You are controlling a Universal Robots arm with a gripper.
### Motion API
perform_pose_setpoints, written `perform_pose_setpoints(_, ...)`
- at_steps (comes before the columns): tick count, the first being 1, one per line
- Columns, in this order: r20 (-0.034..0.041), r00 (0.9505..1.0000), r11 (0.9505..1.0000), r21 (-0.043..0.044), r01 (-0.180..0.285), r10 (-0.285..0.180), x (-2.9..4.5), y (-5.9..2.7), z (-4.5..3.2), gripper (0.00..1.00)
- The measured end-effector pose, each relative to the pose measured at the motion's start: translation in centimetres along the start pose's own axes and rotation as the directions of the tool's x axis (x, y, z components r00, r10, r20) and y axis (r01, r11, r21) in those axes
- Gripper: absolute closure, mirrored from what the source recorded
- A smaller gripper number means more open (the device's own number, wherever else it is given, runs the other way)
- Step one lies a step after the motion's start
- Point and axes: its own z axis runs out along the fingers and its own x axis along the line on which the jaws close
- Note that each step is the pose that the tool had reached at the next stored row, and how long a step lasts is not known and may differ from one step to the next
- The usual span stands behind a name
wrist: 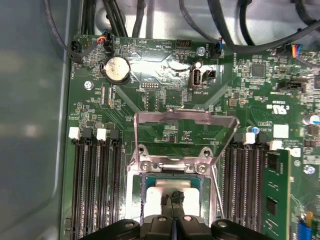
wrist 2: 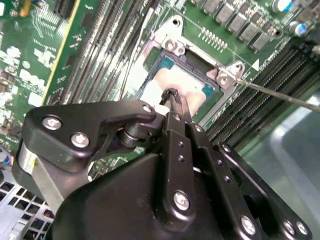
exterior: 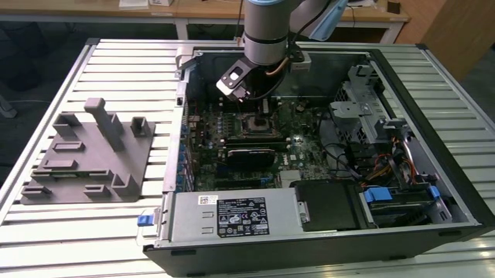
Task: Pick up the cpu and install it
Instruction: 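Place the cpu into insertion slot, then close the cpu cover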
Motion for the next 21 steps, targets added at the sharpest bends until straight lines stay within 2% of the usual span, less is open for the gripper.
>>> perform_pose_setpoints(8, 0.0007, 1.0, 1.0, 0.0005, 0.0, 0.0, -0.1, 0.04, -1.83, 0.89)
perform_pose_setpoints(15, 0.0009, 1.0, 1.0, -0.0001, -0.001, 0.001, -0.2, 0.11, -3.89, 0.89)
perform_pose_setpoints(21, 0.0008, 1.0, 1.0, -0.0004, -0.001, 0.001, -0.2, 0.11, -4.1, 0.89)
